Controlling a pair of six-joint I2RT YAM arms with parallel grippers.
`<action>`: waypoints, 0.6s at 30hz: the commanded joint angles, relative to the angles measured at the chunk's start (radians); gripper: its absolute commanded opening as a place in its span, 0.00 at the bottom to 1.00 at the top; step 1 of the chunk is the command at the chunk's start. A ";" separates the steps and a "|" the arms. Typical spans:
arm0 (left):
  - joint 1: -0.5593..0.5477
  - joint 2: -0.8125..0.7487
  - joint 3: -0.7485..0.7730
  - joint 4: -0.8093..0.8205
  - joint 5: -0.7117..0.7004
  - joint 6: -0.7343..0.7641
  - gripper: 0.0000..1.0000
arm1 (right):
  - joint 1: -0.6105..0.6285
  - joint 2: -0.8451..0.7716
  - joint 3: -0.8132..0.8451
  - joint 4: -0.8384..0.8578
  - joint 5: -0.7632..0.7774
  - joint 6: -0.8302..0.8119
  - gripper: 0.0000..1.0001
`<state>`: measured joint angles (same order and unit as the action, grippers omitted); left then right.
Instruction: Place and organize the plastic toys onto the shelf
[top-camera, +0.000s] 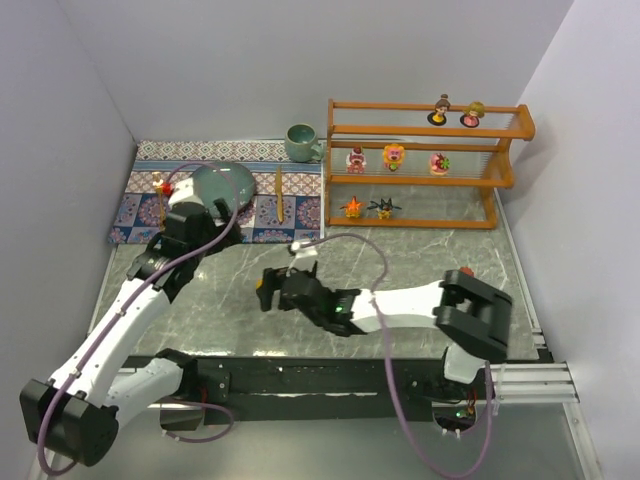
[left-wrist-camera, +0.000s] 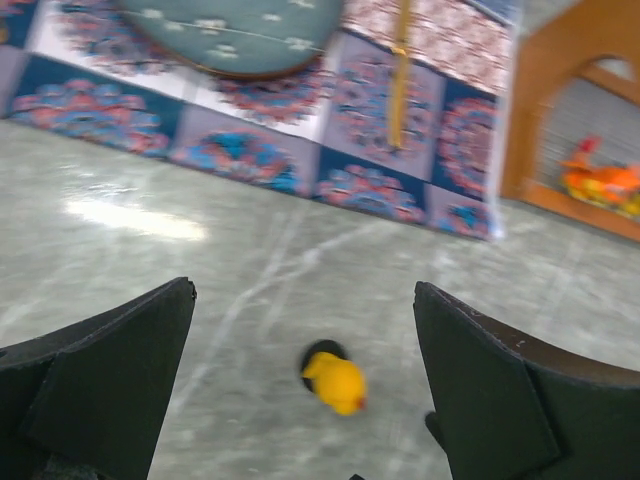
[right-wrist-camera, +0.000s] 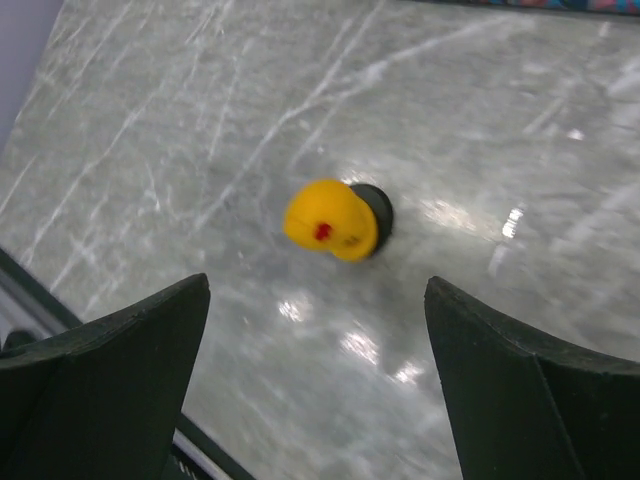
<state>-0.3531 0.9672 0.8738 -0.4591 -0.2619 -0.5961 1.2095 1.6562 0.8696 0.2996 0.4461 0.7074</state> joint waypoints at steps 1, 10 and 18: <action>0.039 -0.042 -0.019 0.022 -0.080 0.053 0.97 | 0.039 0.102 0.152 -0.106 0.193 0.058 0.92; 0.068 -0.061 -0.033 0.028 -0.037 0.050 0.97 | 0.055 0.280 0.354 -0.238 0.292 0.124 0.79; 0.095 -0.071 -0.041 0.040 0.016 0.047 0.97 | 0.059 0.355 0.413 -0.293 0.327 0.145 0.65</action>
<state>-0.2699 0.9138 0.8391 -0.4561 -0.2844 -0.5613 1.2591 1.9873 1.2385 0.0479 0.6949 0.8185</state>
